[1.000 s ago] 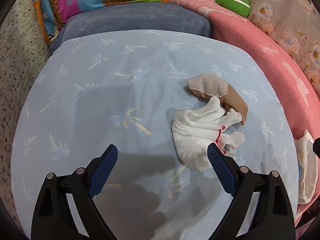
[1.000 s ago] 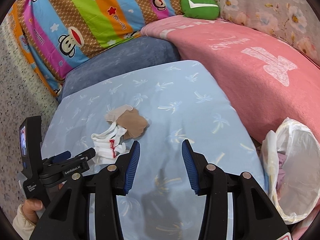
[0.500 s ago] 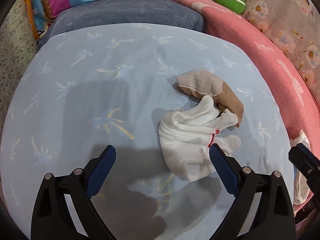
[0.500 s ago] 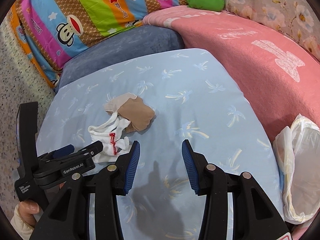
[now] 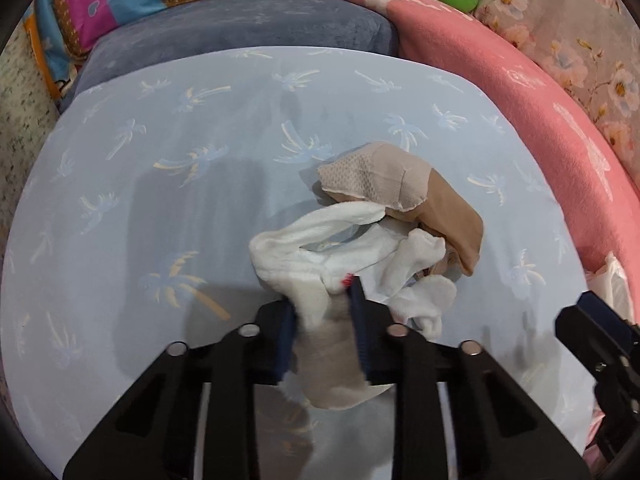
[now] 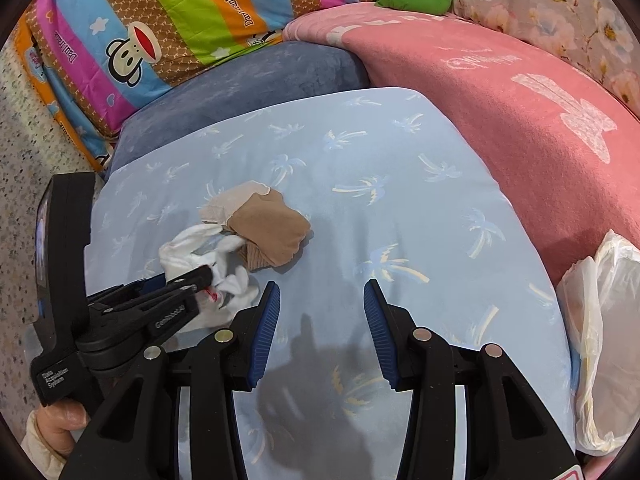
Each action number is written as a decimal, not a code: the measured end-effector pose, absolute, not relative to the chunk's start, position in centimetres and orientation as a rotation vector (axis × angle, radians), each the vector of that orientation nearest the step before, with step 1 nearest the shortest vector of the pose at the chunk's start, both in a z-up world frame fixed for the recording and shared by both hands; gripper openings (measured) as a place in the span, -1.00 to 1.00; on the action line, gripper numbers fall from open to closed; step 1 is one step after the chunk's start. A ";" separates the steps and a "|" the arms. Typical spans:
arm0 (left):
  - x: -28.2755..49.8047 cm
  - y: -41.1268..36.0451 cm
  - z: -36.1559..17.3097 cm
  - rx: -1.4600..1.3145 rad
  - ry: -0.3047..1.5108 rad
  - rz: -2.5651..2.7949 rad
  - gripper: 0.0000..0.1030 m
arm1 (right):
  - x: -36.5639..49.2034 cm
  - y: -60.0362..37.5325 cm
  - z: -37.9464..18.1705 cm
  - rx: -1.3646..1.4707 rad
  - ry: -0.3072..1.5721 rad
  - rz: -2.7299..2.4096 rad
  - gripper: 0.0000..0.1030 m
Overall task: Collect trash
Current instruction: 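Grasp the white sock with the left tool while the right tool grasps the tan stocking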
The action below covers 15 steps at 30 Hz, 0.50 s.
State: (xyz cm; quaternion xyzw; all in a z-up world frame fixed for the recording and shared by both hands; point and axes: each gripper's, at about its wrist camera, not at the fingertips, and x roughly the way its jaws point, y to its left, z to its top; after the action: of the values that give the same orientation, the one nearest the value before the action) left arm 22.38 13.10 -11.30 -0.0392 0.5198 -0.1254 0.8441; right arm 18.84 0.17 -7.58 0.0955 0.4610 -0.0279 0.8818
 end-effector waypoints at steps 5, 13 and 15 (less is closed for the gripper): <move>22.6 14.2 -11.0 -0.100 1.099 -0.233 -0.63 | 20.5 1.1 -8.0 0.201 0.961 -0.030 -0.16; 22.8 15.9 -10.7 -0.069 1.095 -0.163 -0.63 | 23.5 2.7 -8.9 0.185 0.971 -0.002 -0.16; 23.1 16.1 -10.8 -0.072 1.099 -0.157 -0.63 | 24.1 3.0 -9.2 0.183 0.976 0.000 -0.16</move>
State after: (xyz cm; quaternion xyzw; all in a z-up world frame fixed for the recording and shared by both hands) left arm 23.05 16.12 -10.82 -0.0344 0.5217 -0.0746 0.8492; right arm 24.15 3.02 -9.25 0.0876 0.4681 -0.0001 0.8793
